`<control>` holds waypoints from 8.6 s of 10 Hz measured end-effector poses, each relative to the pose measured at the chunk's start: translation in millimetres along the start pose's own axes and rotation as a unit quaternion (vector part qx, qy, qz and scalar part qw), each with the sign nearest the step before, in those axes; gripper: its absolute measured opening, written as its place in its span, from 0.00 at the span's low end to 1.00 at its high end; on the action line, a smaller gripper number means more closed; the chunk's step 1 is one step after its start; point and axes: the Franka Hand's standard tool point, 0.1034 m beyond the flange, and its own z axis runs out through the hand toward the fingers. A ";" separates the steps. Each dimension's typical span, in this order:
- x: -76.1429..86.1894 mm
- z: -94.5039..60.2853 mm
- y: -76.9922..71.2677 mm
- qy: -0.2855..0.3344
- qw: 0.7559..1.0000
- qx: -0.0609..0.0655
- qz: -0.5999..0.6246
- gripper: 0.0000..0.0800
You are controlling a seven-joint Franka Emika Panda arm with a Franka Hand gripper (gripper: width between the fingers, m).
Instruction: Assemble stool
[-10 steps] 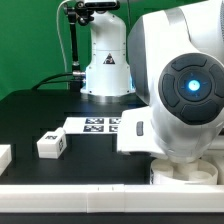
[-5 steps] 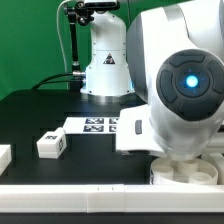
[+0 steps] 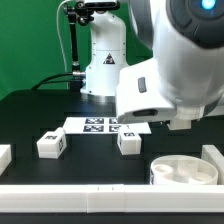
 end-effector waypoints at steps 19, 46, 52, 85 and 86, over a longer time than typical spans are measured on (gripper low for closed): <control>29.8 -117.4 1.1 0.557 0.828 -0.026 -0.057 0.42; 41.5 -66.9 -19.6 0.691 0.713 -0.067 -0.100 0.42; 42.4 -65.5 -21.3 0.688 0.715 -0.069 -0.103 0.49; 43.3 -65.4 -22.2 0.412 0.909 -0.013 0.065 0.81; 45.6 -64.3 -20.8 0.413 0.909 -0.015 0.061 0.81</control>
Offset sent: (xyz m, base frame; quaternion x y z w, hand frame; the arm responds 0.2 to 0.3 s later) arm 0.0000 0.0000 0.0000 0.0000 0.0000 0.0000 1.0000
